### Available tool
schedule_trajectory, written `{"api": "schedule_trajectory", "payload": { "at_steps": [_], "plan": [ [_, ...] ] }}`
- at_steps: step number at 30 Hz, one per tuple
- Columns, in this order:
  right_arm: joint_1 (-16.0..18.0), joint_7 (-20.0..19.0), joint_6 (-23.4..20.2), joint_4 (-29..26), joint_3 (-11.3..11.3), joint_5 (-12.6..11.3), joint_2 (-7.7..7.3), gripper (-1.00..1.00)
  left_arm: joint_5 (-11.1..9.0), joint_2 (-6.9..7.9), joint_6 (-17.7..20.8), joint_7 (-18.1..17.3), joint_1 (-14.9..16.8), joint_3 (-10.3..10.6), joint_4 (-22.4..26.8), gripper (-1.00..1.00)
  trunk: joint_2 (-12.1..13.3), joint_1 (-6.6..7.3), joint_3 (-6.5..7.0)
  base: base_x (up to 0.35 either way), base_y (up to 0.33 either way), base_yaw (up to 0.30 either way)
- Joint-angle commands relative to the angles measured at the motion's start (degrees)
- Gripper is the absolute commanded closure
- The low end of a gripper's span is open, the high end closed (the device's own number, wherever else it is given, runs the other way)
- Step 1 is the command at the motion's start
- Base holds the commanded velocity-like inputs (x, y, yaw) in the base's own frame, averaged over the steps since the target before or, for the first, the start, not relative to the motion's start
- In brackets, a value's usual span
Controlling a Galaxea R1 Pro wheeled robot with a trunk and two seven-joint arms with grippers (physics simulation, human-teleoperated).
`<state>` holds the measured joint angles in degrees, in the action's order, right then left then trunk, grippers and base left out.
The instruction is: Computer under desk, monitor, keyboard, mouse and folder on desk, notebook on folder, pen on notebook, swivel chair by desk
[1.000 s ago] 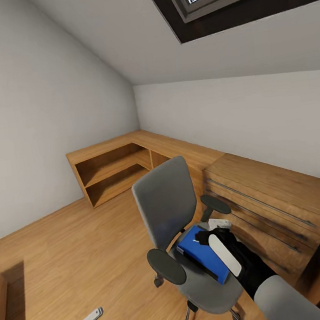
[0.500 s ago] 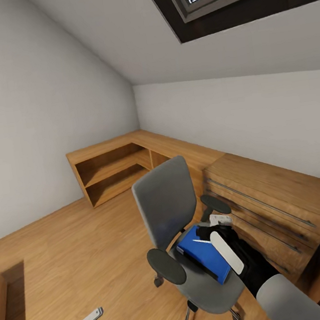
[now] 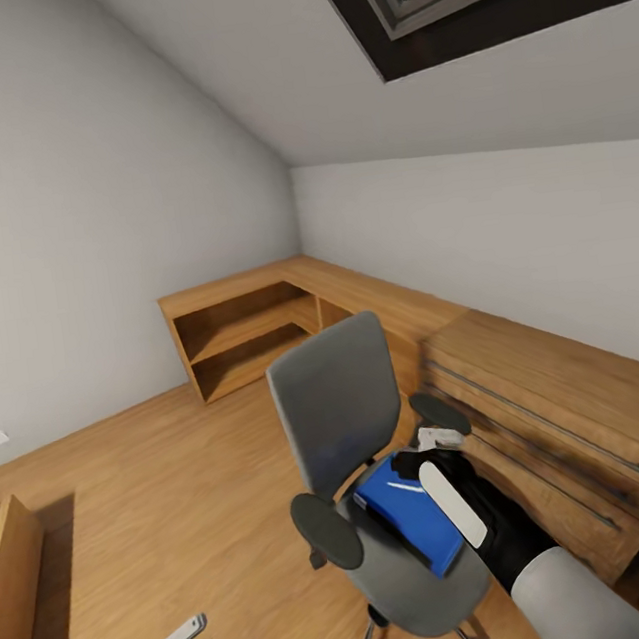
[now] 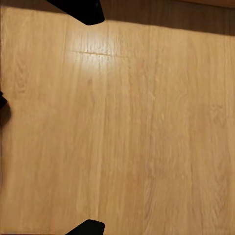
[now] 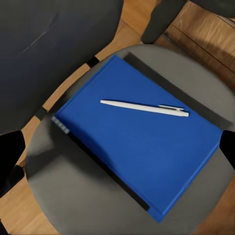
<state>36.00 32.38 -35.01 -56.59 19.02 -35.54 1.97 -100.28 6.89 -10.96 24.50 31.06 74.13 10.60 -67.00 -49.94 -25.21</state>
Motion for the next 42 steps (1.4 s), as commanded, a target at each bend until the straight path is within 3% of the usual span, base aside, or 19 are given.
{"api": "schedule_trajectory", "payload": {
  "at_steps": [1, 16, 36, 42],
  "plan": [
    [0.04, 0.58, -0.05, -0.08, 0.13, -0.59, -0.04, -1.00, -0.53, 0.06, -0.29, 0.38, 0.05, 0.49, 0.21, -1.00, -0.04, 0.00, -0.06, 0.000, -0.299, 0.272],
    [0.04, 0.58, -0.06, -0.04, 0.14, -0.59, -0.03, -1.00, -0.53, 0.06, -0.27, 0.38, 0.05, 0.49, 0.21, -1.00, -0.04, 0.00, -0.06, 0.000, -0.297, 0.276],
    [0.04, 0.58, -0.15, -0.01, 0.26, -0.59, -0.02, -1.00, -0.53, -0.02, -0.29, 0.38, 0.05, 0.56, 0.20, -1.00, -0.04, 0.00, -0.06, 0.000, -0.088, 0.270],
    [0.02, 0.58, -0.15, -0.09, 2.27, -0.59, 0.05, -1.00, -0.53, -0.03, -0.29, 0.38, 0.05, 0.57, 0.20, -1.00, -0.04, 0.00, -0.06, 0.000, -0.091, 0.044]
  ]
}}
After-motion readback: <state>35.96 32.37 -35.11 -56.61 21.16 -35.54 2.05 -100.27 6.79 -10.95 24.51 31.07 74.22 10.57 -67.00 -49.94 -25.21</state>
